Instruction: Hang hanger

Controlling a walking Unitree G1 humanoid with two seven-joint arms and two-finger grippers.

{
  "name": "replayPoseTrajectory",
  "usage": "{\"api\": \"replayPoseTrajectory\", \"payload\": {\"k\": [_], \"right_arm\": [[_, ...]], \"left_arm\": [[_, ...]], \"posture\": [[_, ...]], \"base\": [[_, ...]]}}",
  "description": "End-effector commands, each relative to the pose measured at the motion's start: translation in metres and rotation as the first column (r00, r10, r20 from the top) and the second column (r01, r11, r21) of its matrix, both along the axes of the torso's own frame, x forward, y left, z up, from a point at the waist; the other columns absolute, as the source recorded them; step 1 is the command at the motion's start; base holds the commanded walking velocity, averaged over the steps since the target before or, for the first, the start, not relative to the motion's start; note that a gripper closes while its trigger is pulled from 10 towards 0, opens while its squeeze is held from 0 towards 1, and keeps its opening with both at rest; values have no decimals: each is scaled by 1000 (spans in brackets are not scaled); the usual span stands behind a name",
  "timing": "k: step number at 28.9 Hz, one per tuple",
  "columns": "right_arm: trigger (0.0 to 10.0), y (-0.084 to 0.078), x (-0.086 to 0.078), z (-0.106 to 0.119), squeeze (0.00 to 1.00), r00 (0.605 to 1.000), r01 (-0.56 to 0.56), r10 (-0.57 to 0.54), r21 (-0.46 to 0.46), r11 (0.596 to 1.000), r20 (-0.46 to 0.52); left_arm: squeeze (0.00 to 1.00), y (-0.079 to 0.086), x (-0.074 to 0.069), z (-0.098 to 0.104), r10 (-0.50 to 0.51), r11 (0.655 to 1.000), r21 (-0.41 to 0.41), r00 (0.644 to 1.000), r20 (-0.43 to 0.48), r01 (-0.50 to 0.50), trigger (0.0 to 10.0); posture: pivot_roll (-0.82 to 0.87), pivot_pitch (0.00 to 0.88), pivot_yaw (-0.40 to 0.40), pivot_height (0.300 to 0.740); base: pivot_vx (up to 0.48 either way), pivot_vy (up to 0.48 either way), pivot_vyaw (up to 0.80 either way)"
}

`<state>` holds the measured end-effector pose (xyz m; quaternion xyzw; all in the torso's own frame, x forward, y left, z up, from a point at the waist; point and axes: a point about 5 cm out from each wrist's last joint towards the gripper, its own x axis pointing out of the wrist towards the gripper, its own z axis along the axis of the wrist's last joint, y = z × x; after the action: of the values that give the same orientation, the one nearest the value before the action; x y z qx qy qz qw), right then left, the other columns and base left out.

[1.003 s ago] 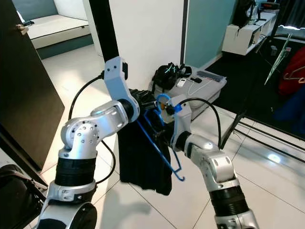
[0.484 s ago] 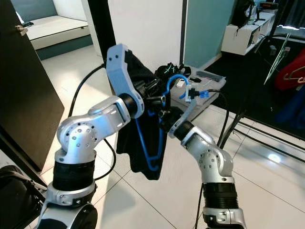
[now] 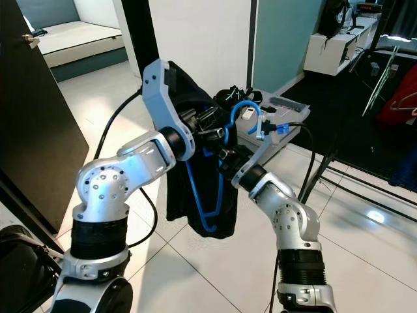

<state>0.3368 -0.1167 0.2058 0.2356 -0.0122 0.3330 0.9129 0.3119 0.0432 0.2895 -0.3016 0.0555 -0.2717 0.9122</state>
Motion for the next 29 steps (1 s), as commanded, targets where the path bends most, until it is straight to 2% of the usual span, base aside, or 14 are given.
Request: {"api": "replayPoseTrajectory", "payload": {"k": [1,2,3,6,8,12,13,17,19,20,26,28,29], "right_arm": [[10000,-11,10,2,0,991,135,-132,-89,987,36],[10000,-14,12,0,0,985,173,-170,-127,977,36],[10000,-14,12,0,0,985,173,-170,-127,977,36],[10000,-20,16,-3,0,966,257,-242,-272,927,87],[10000,-20,16,-3,0,966,257,-242,-272,927,87],[10000,-21,16,-6,0,961,276,-254,-328,903,109],[10000,-22,15,-12,0,955,296,-268,-375,879,127],[10000,-22,15,-13,0,953,302,-272,-382,873,134],[10000,-24,16,-12,0,947,321,-284,-386,865,151],[10000,-25,17,-7,0,940,338,-296,-356,871,170],[10000,-26,18,-3,0,934,351,-305,-335,874,184],[10000,-34,21,13,0,894,437,-379,-268,859,240],[10000,-34,21,13,0,894,437,-379,-268,859,240]], "left_arm": [[0,-34,-16,1,-132,980,-153,990,-40,125,10000],[0,-34,-15,2,-127,980,-159,991,-37,120,10000],[0,-34,-15,2,-127,980,-159,991,-37,120,10000],[0,-26,-9,1,-86,982,-171,995,-54,75,10000],[0,-26,-9,1,-86,982,-171,995,-54,75,10000],[0,-21,-6,0,-63,983,-177,996,-68,50,10000],[0,-14,-1,1,-32,982,-188,997,-70,18,10000],[0,-12,-1,2,-26,981,-191,997,-69,13,10000],[0,-14,-2,3,-42,980,-195,997,-63,29,10000],[0,-21,-7,3,-85,979,-189,995,-56,73,10000],[0,-26,-10,2,-115,977,-184,992,-52,104,10000],[0,-48,-26,-10,-240,958,-189,964,-113,217,10000],[0,-48,-26,-10,-240,958,-189,964,-113,217,10000]], "posture": [[2,0,29,740],[2,0,29,740],[2,0,29,740],[0,0,30,740],[0,0,30,740],[-3,0,31,740],[-2,0,30,740],[-5,0,31,740],[-5,0,31,740],[-6,0,31,740],[-6,0,31,740],[-5,0,31,740],[-5,0,31,740]], "base": [[0,0,0],[0,0,0],[0,0,0],[0,0,0],[0,0,0],[0,0,0],[0,0,0],[0,0,0],[0,0,0],[0,0,0],[0,0,0],[0,0,0],[0,0,0]]}}
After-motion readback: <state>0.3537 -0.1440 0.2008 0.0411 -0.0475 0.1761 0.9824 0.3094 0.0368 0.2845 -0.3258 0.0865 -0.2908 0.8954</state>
